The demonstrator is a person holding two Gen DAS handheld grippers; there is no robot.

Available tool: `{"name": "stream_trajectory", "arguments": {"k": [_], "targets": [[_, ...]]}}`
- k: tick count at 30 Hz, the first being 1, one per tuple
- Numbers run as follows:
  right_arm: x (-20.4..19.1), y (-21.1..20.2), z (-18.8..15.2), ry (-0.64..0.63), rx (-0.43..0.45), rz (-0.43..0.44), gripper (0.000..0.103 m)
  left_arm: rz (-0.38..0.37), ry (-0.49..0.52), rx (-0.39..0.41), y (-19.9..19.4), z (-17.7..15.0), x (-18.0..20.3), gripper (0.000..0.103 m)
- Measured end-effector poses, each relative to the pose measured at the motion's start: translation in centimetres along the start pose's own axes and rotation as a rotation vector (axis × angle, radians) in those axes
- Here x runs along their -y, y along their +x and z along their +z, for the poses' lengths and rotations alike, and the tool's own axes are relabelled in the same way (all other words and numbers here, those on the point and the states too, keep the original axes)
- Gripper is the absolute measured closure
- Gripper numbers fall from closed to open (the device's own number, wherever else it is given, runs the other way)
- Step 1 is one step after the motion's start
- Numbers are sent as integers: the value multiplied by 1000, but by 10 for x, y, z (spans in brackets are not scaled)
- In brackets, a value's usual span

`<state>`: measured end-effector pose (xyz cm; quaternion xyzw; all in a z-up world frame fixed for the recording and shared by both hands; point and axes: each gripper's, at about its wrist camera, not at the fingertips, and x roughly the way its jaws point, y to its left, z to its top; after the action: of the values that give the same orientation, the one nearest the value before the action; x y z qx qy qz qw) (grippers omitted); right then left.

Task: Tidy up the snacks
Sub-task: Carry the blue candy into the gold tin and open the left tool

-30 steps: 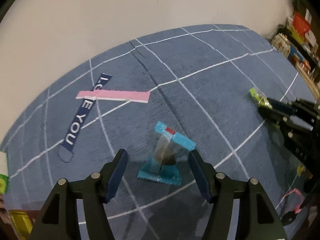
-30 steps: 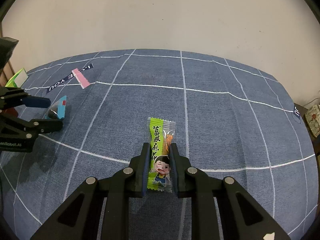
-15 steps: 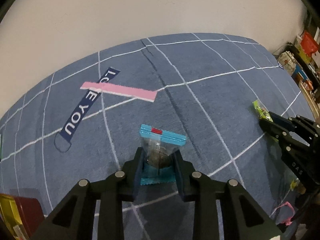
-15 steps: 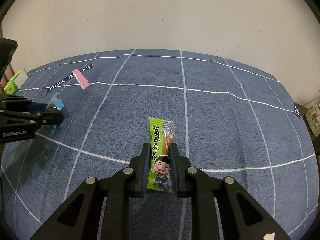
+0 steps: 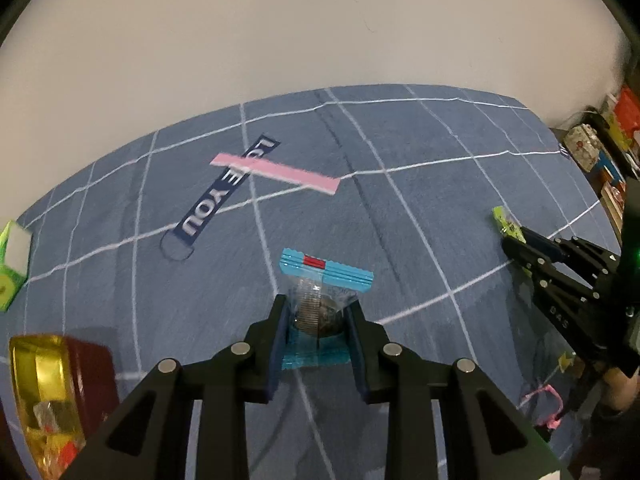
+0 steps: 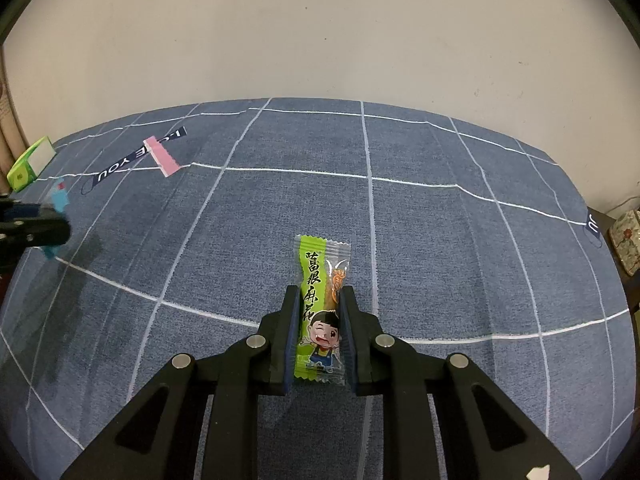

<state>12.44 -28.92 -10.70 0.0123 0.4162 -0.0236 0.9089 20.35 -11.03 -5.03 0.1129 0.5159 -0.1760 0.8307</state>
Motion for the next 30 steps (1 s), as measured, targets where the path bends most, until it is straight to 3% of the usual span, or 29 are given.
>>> {"name": "stream_trajectory", "arguments": {"k": [4,12,21,30], "targets": [[-2,0,0,-3,0,-3,85,10,-41,-40,-13,-7,-5,75],[0,0,0,-3,0,-3,85,43,-92,-19,-54,-18,-33,75],[-1,0,-1,-13,0,-12,85,168,-189,5,-88,-35,-107,75],[-1,0,-1,-20,1,-20,85,279,-307,-43,-85,-59,-186,75]]}}
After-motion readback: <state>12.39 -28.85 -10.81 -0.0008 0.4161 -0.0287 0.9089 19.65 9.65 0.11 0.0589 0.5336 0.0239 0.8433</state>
